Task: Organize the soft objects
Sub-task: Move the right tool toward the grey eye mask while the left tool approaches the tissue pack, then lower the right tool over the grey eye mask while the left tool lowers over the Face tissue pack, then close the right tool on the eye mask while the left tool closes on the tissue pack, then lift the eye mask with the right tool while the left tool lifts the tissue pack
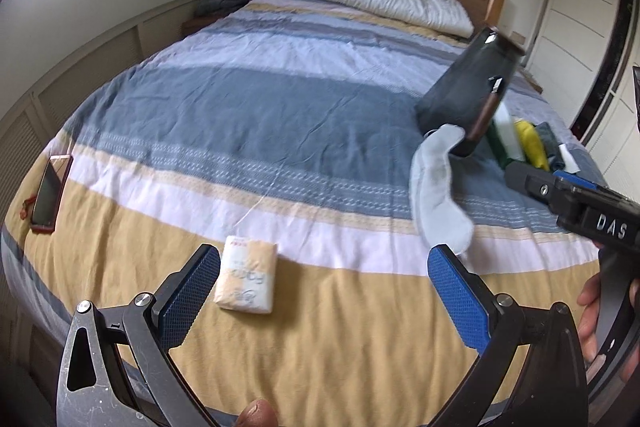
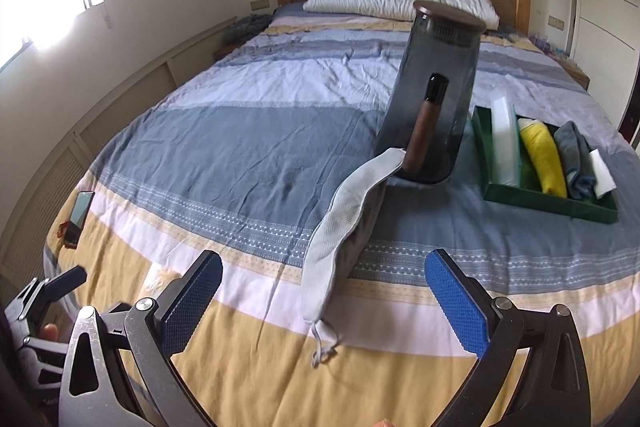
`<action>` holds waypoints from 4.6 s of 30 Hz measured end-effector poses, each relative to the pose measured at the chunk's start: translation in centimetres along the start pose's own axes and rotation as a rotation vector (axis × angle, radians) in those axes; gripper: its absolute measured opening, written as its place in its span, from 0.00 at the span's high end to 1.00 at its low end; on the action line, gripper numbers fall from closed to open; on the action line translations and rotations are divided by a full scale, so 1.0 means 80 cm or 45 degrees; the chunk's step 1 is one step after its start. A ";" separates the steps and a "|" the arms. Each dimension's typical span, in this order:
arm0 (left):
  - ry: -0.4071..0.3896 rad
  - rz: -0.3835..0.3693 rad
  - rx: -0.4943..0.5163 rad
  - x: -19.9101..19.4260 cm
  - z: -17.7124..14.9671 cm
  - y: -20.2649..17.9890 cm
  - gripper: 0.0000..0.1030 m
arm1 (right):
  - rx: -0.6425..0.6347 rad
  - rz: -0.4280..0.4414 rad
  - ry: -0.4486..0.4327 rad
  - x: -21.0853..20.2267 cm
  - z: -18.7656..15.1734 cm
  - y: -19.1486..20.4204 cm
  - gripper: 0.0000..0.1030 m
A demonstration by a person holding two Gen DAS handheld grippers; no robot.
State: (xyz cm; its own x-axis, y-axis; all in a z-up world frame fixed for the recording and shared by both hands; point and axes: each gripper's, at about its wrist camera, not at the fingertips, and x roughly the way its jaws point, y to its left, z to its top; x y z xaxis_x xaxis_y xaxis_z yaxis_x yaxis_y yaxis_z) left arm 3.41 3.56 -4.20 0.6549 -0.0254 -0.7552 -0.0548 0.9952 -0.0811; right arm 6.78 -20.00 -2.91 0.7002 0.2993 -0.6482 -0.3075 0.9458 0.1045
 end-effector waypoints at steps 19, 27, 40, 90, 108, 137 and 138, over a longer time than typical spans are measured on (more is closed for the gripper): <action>0.116 0.041 -0.031 0.066 0.000 0.024 0.01 | 0.089 -0.038 0.141 0.129 0.026 -0.009 0.00; 0.146 0.048 -0.109 0.075 -0.004 0.062 0.01 | 0.109 -0.062 0.208 0.168 0.031 -0.007 0.00; 0.181 0.010 -0.160 0.080 -0.014 0.096 0.01 | 0.205 -0.134 0.342 0.241 0.041 -0.027 0.00; 0.544 0.062 0.017 0.187 -0.027 0.085 0.15 | 0.096 -0.249 0.434 0.304 0.052 0.000 0.36; 0.591 0.059 0.028 0.200 -0.031 0.081 0.14 | 0.094 -0.201 0.404 0.289 0.052 -0.014 0.74; 0.531 0.126 0.141 0.181 -0.019 0.062 0.56 | 0.067 -0.169 0.379 0.287 0.047 -0.014 0.84; 0.531 0.123 0.138 0.183 -0.020 0.062 0.56 | 0.067 -0.169 0.378 0.287 0.047 -0.014 0.84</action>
State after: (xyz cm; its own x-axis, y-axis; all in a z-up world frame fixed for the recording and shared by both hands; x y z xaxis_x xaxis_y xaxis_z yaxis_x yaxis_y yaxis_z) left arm 11.48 7.94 -16.68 0.2891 0.0542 -0.9558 -0.0072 0.9985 0.0544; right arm 25.61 -13.73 -15.04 0.5108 0.1304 -0.8497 -0.1871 0.9816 0.0382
